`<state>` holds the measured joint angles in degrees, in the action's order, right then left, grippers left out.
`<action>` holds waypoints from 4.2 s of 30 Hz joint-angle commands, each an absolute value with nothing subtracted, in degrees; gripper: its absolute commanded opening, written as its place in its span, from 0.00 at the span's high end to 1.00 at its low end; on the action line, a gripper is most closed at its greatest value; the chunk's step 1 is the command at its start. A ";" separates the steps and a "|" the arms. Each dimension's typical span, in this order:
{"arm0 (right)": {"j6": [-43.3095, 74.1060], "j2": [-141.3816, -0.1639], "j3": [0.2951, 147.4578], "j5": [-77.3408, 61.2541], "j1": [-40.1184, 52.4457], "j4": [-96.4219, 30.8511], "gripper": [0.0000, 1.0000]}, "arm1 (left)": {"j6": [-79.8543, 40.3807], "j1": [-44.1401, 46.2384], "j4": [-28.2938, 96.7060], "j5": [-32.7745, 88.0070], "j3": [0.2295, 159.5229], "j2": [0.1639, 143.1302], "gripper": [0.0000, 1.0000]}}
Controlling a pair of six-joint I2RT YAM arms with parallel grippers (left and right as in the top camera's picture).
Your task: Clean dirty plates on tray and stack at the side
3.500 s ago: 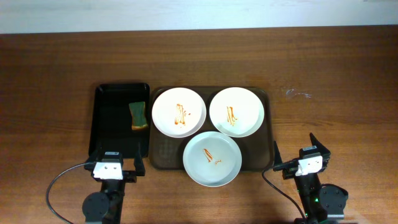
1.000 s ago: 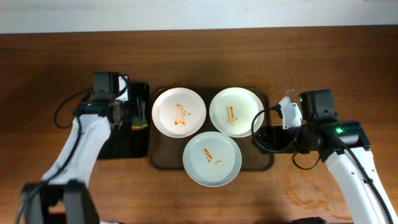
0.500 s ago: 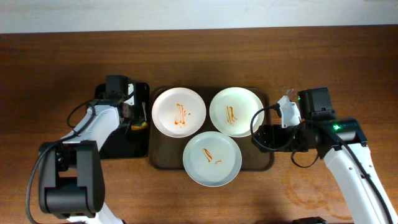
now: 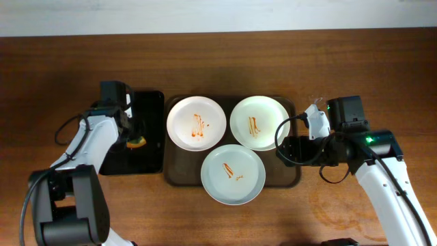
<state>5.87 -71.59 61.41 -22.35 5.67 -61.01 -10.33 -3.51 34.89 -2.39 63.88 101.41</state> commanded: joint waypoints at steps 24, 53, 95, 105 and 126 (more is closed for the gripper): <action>7.05 -92.88 61.89 -22.33 14.61 -59.75 0.44 | -5.37 -3.55 43.24 11.79 69.60 101.62 1.00; 15.53 -102.39 58.06 -19.20 17.63 -45.12 0.96 | -6.39 -3.42 32.88 3.18 69.91 91.72 1.00; 15.51 -102.39 58.06 -19.25 17.63 -45.15 0.96 | -0.12 12.27 37.89 25.98 67.81 96.95 1.00; 15.51 -102.39 58.06 -19.22 17.63 -45.39 0.96 | -17.61 23.64 37.69 42.94 67.24 100.01 1.00; 15.51 -102.39 58.06 -19.22 17.63 -45.63 0.96 | -31.99 29.23 26.06 50.89 57.87 109.19 1.00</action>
<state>14.87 -101.97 58.59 -21.04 17.30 -45.56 -28.77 26.65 26.35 50.00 58.52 108.81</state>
